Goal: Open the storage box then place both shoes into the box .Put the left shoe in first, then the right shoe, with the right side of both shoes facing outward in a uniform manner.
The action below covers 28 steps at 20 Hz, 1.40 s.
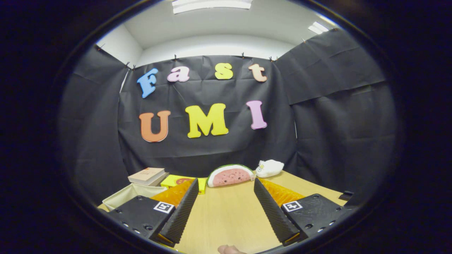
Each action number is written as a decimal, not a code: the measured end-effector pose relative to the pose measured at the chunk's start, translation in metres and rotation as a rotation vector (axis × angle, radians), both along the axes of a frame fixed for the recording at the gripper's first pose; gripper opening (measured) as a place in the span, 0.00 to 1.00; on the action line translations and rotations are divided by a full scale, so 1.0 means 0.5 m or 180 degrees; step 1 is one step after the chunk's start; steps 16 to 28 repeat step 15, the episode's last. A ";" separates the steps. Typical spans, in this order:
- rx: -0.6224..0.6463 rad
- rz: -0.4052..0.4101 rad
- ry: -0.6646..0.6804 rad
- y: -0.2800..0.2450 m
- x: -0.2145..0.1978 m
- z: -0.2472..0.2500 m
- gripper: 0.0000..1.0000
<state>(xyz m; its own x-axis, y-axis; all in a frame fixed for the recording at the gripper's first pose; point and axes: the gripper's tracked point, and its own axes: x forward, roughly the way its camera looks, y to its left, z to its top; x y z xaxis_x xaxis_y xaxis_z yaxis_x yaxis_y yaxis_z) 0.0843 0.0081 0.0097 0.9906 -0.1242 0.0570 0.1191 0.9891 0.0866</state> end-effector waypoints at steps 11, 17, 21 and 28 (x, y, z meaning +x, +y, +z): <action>-0.0305 0.0061 0.0098 -0.010 -0.045 -0.063 0.96; -0.0258 0.0045 0.0134 -0.026 -0.044 -0.068 0.96; -0.0258 0.0045 0.0134 -0.026 -0.044 -0.068 0.96; -0.0258 0.0045 0.0134 -0.026 -0.044 -0.068 0.96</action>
